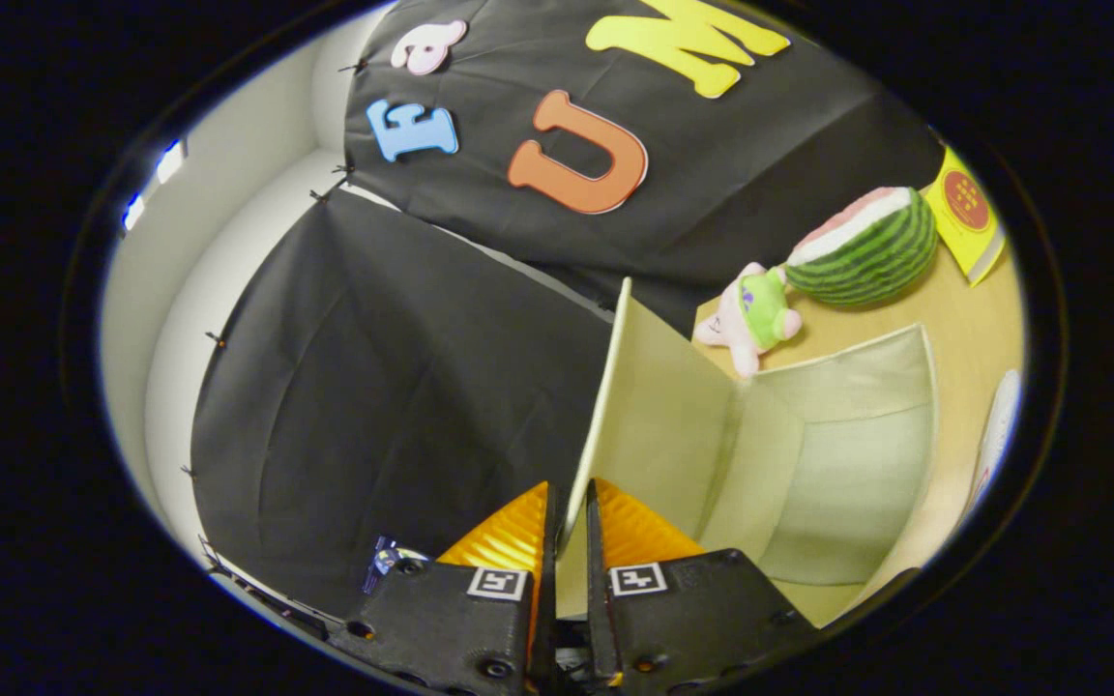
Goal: Open the storage box then place both shoes into the box .Put the left shoe in first, then the right shoe, with the right side of both shoes facing outward in a uniform manner.
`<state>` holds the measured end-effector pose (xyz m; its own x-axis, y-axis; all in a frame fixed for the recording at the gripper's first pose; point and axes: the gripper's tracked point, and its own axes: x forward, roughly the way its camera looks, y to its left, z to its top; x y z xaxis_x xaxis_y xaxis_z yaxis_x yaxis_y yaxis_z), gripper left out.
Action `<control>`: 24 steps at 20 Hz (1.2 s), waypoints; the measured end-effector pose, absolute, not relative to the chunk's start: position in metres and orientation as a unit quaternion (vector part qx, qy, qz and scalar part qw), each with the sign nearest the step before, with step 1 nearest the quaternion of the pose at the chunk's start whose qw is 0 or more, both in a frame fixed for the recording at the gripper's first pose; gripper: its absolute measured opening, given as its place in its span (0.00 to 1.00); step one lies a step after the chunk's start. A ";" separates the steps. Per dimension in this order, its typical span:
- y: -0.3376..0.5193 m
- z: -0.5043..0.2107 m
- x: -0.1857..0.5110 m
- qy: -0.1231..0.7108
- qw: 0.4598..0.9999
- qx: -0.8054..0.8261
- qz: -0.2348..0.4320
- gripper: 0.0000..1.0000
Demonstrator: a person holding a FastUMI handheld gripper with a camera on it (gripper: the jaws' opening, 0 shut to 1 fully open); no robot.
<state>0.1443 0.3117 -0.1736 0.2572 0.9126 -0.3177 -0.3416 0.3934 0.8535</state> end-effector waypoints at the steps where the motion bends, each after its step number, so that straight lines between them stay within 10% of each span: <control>1: 0.323 -0.172 0.139 0.426 0.714 0.335 0.443 0.21; 5: 0.337 -0.199 0.133 0.440 0.745 0.288 0.410 0.48; 9: 0.327 -0.230 0.122 0.464 0.765 0.220 0.389 1.00; 24: 0.125 -0.294 0.148 0.459 0.839 0.065 0.284 1.00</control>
<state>0.1481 0.1245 -0.2942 0.4172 0.5358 -0.7341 -0.4170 0.8306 0.3692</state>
